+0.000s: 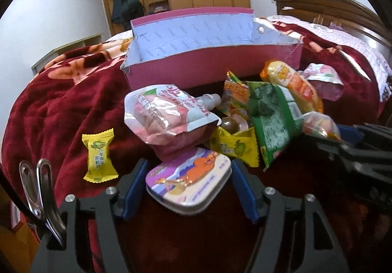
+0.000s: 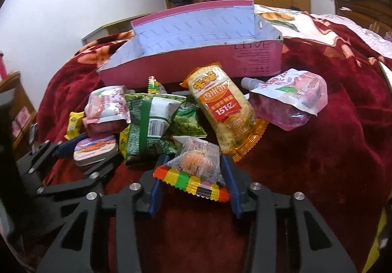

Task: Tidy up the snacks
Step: 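Lift the purple tin with the left gripper while the right gripper lifts the candy bag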

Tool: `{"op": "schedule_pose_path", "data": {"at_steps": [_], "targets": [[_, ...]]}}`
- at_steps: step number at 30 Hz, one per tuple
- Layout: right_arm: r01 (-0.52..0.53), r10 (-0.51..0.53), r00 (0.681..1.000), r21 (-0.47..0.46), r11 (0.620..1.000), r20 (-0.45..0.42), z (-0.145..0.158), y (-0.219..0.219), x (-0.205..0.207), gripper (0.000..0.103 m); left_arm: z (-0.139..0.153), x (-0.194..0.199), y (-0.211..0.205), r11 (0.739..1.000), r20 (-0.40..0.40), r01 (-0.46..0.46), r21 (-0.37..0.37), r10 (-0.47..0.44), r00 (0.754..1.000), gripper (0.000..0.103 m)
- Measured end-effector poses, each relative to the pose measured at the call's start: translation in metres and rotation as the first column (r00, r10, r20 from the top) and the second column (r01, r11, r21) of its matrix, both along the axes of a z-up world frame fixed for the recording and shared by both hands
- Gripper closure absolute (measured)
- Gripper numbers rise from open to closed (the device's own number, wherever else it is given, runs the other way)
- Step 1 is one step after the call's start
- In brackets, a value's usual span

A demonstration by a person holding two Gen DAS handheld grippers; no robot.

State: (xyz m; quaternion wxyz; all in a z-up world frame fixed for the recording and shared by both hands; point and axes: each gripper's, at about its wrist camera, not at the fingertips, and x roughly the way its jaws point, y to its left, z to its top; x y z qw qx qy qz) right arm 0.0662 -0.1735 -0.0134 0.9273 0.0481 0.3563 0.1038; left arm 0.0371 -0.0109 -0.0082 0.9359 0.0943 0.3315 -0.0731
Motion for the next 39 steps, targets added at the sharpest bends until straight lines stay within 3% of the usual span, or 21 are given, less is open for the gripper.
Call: {"op": "schedule_pose_path", "data": {"at_steps": [3,12,13,14,16,17,22,24,27,39], "targets": [[-0.014,0.013,1.000,0.019,1.000,0.010,0.001,-0.002,-0.001,0.063,0.001,0.002,0.006,0.999,-0.024,-0.018,-0.043,0.017,1.000,0.033],[-0.003,0.002,0.999,0.036,0.999,0.044,-0.001,0.001,-0.006,0.063,0.006,-0.016,0.014,0.997,-0.012,0.013,-0.072,-0.014,1.000,0.034],[-0.002,0.000,0.999,0.037,0.999,0.047,-0.001,0.001,-0.006,0.060,0.007,-0.020,0.015,0.997,-0.008,0.015,-0.079,-0.015,1.000,0.034],[-0.003,0.001,0.999,0.037,0.999,0.048,-0.001,0.001,-0.006,0.050,0.007,-0.023,0.015,0.996,-0.004,0.016,-0.088,-0.016,1.000,0.034],[-0.005,0.002,0.998,0.044,0.999,0.065,0.000,0.001,-0.007,0.039,0.008,-0.028,0.017,0.995,0.004,0.013,-0.097,-0.012,1.000,0.034],[-0.012,0.008,0.997,0.048,0.999,0.074,0.001,0.001,-0.008,0.038,0.009,-0.030,0.017,0.995,0.007,0.011,-0.098,-0.010,1.000,0.034],[-0.041,0.035,0.995,0.064,0.997,0.093,0.003,0.005,-0.010,0.038,0.017,-0.039,0.018,0.994,0.030,0.014,-0.108,-0.011,0.999,0.034],[-0.040,0.034,0.995,0.061,0.997,0.090,0.002,0.006,-0.008,0.050,0.022,-0.041,0.017,0.993,0.041,0.017,-0.114,-0.012,0.999,0.034],[-0.019,0.016,0.997,0.039,0.999,0.075,-0.001,0.005,-0.007,0.057,0.028,-0.041,0.017,0.991,0.048,0.023,-0.131,-0.017,0.999,0.034],[-0.028,0.023,0.991,0.036,0.999,0.131,0.015,0.001,-0.019,0.059,0.068,-0.016,0.018,0.990,0.123,0.024,-0.136,-0.007,0.992,0.034]]}}
